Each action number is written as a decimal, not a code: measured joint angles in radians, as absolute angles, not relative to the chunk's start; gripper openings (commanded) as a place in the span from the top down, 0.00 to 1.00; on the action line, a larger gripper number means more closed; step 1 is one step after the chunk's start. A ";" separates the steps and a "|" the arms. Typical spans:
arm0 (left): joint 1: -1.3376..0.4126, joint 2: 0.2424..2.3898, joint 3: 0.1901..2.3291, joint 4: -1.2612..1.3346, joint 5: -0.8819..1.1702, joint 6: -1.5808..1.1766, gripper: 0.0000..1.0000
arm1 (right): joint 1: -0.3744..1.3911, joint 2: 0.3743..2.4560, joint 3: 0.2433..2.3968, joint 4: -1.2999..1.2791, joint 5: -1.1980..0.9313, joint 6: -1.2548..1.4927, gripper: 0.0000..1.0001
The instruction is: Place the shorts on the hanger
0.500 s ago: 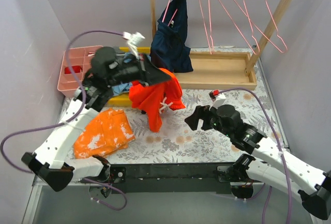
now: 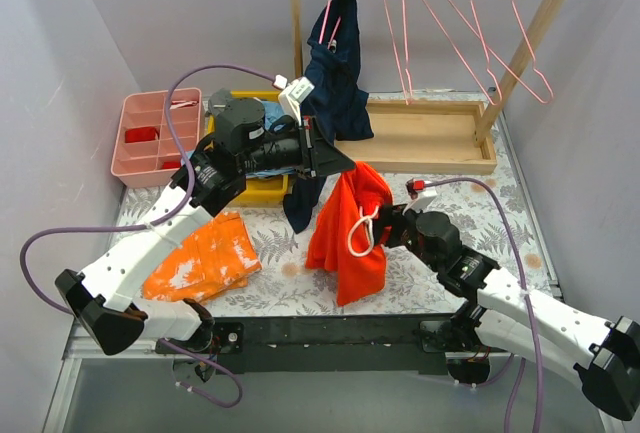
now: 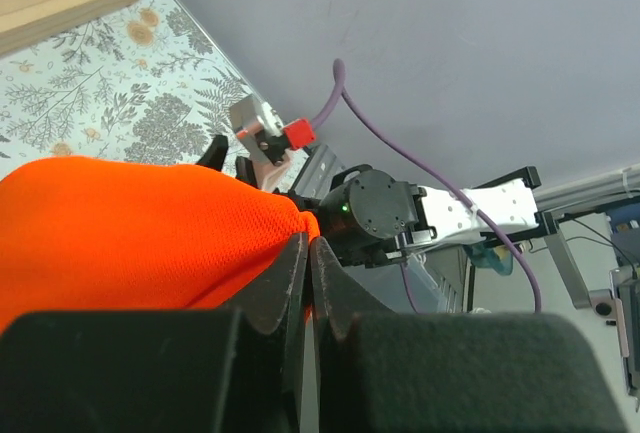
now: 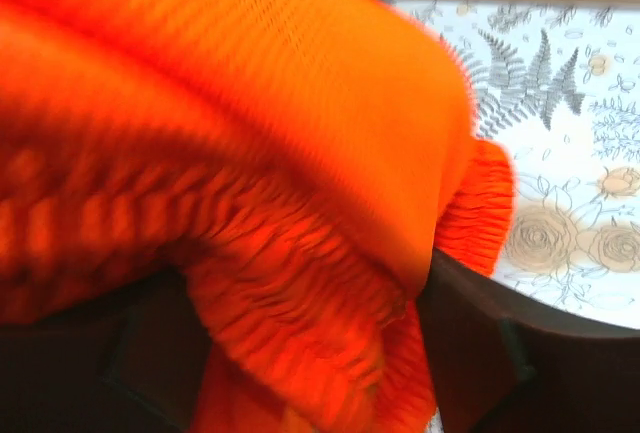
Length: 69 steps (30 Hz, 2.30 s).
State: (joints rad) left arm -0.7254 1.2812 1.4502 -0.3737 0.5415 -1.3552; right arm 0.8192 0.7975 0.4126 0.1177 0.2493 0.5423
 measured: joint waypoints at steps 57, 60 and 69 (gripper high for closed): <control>-1.281 1.715 0.947 0.290 -0.260 -1.662 0.59 | 0.759 1.021 1.201 -0.926 0.652 0.605 0.99; -1.295 1.768 0.976 0.279 -0.275 -1.676 0.63 | 0.759 1.021 1.201 -0.926 0.650 0.605 0.99; -1.302 1.838 0.995 0.244 -0.410 -1.700 0.81 | 0.753 1.018 1.200 -0.925 0.639 0.607 0.99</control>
State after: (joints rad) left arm -1.3022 1.8378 0.9951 0.2443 -0.4095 -1.7004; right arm 0.7528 1.0180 1.2003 -0.9249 0.6388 0.6071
